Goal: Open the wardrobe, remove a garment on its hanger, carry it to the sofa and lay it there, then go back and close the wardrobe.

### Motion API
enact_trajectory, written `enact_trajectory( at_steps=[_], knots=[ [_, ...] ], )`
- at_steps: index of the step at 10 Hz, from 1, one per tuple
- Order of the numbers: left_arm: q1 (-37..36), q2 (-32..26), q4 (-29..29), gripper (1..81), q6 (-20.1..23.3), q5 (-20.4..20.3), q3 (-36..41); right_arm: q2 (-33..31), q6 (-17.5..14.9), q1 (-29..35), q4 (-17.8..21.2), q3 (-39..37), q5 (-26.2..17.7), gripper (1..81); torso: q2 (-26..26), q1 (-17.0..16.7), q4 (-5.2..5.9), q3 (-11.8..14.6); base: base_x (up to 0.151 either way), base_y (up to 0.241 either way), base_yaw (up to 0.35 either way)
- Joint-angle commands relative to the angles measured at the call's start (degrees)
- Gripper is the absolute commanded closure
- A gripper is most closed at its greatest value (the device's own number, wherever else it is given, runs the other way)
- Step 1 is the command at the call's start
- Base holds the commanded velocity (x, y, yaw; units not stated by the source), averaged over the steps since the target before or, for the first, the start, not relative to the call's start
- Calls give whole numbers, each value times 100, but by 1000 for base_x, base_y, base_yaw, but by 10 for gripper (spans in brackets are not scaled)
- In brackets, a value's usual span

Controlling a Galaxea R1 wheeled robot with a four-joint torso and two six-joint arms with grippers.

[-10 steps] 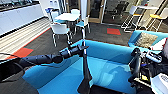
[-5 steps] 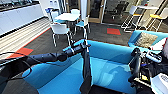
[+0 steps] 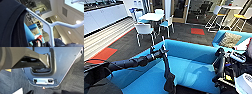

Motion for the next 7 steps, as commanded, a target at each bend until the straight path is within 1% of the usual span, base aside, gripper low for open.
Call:
enact_trajectory(
  at_steps=[1, 2, 5, 7],
  knots=[
    [-1038, -185, 231, 811, -34, -160, -321, -13, -4, -39, -77, -5, -415, 10, 0, 0, 0, 0, 0, 0, 0],
    [-976, -203, 309, 811, -34, -47, -444, -4, -4, -38, -77, -5, -415, 10, 0, 0, 0, 0, 0, 0, 0],
    [-722, -361, 600, 811, -34, 130, -725, -4, -4, -39, -77, -31, -415, 10, 0, 0, 0, 0, 0, 0, 0],
    [-510, -589, 837, 811, -34, 139, -743, -4, 5, -48, -68, -49, -406, 10, 0, 0, 0, 0, 0, 0, 0]
  ],
)
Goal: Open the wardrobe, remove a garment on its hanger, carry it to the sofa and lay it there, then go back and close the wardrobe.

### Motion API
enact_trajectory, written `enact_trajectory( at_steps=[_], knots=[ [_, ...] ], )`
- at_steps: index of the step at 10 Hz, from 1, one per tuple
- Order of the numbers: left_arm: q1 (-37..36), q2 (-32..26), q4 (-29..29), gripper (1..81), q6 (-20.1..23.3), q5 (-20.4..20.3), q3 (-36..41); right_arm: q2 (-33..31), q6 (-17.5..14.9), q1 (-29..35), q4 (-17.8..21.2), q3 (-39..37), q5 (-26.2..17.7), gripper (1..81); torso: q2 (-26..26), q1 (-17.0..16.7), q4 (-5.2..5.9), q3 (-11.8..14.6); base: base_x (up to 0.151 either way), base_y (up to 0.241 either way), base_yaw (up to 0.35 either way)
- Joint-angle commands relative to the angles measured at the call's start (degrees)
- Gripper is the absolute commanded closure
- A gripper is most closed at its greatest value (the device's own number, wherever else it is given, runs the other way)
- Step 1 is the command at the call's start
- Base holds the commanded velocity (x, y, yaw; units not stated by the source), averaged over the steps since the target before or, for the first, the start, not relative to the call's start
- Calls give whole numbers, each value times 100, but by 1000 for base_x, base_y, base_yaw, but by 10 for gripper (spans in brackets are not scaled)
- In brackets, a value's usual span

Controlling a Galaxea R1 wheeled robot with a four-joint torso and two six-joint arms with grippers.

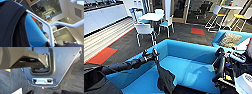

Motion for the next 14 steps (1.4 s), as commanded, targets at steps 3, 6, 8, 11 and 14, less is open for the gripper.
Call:
enact_trajectory(
  at_steps=[3, 6, 8, 11, 14],
  knots=[
    [-477, -514, 709, 811, 29, -45, 31, 1, 2, -71, -68, -29, -405, 10, 0, 0, 0, 0, 0, 0, 0],
    [-170, -769, 1156, 811, 29, 236, -213, 1, -6, -71, -77, -29, -396, 10, 0, 0, 0, 0, 0, 0, 0],
    [67, -918, 1411, 811, 29, 385, -417, 9, -7, -63, -77, -29, -396, 10, 0, 0, 0, 0, 0, 0, 0],
    [586, -998, 1702, 811, 47, 447, -918, 9, -7, -63, -77, -29, -396, 10, 0, 0, 0, 0, 0, 0, 0],
    [1077, -1068, 1974, 811, 47, 439, -1513, 9, -7, -71, -78, -56, -396, 10, 0, 0, 0, 0, 0, 0, 0]
  ],
)
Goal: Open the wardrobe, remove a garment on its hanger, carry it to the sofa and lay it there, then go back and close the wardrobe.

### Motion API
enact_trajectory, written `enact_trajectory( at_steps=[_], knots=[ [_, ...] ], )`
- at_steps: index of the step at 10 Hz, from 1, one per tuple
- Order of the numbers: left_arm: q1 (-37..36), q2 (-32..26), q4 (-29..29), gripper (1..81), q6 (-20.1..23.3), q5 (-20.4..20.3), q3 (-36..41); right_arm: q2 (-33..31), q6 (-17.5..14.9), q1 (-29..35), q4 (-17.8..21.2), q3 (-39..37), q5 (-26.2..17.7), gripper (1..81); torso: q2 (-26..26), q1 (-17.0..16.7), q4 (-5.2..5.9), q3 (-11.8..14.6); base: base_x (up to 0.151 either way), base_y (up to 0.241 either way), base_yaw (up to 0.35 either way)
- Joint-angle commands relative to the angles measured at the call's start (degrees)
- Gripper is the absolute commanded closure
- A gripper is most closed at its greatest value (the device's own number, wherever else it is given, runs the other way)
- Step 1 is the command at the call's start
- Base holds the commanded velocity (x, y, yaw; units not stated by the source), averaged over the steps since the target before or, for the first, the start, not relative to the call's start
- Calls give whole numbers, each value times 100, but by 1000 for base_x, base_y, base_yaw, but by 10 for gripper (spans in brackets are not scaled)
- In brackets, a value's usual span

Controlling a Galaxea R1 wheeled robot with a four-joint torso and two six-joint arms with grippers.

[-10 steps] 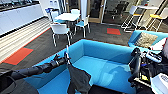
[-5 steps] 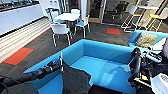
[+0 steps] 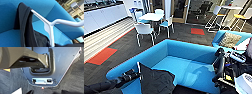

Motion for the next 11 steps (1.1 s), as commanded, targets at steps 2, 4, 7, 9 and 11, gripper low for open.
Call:
enact_trajectory(
  at_steps=[2, 4, 7, 9, 11],
  knots=[
    [-127, -160, 447, 811, 20, -94, -834, -26, -2, -80, -86, 8, -389, 10, 0, 0, 0, 0, 0, 0, 0],
    [198, 78, 500, 811, 20, -156, -1654, -26, -11, -81, -86, 8, -398, 10, 0, 0, 0, 0, 0, 0, 0],
    [603, 438, 693, 811, 20, -165, -2472, -17, -11, -89, -86, -10, -380, 10, 0, -2, 0, 0, 0, 0, 0],
    [972, 702, 728, 811, 29, -165, -2884, -17, -11, -81, -95, -27, -362, 10, 0, -2, 0, 0, 0, 0, 0],
    [1358, 1071, 728, 811, 47, -191, -3684, 1, -11, -72, -104, -27, -354, 10, 0, -2, 0, 0, 0, 0, 0]
  ],
)
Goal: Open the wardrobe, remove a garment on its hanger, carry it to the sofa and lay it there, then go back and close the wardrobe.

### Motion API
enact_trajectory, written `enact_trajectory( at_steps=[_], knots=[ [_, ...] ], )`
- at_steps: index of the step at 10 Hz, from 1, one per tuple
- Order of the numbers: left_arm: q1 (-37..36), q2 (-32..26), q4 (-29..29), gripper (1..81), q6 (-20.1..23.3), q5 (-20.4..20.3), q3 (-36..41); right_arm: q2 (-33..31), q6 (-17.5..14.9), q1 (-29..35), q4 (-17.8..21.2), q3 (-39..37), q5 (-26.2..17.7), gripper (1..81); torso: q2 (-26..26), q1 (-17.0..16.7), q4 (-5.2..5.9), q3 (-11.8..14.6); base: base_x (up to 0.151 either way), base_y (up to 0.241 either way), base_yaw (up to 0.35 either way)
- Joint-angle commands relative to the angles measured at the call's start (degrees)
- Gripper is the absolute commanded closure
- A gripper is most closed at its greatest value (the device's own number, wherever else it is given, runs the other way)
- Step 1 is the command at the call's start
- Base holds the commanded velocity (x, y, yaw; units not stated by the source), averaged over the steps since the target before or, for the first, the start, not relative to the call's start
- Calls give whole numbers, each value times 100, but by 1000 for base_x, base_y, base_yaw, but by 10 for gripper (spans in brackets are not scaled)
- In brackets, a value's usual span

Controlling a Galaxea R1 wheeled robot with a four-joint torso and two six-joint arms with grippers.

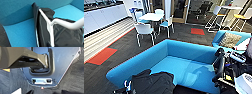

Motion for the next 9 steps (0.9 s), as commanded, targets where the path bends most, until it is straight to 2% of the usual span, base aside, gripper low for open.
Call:
enact_trajectory(
  at_steps=[1, 3, 4, 6, 9],
  knots=[
    [-6, 364, 272, 811, 54, 28, -1159, -8, -19, -63, -104, 2, -386, 10, 0, 0, 0, 0, 0, 0, 0],
    [214, 496, 413, 811, 63, -78, -1264, 19, -11, -54, -148, 2, -386, 10, 0, 0, 0, 0, 0, 0, 0],
    [268, 540, 430, 10, 107, -87, -1273, 27, -11, -63, -157, 10, -386, 10, 0, 0, 0, 0, 0, 0, 0],
    [337, 706, 448, 10, 115, -104, -1448, 36, -11, -89, -157, 2, -369, 10, 0, 0, 0, 2, 0, 0, 0],
    [812, 997, 561, 10, 107, -104, -1835, 44, -11, -72, -139, 2, -360, 10, 0, 0, 0, 2, 0, 0, 0]
  ],
)
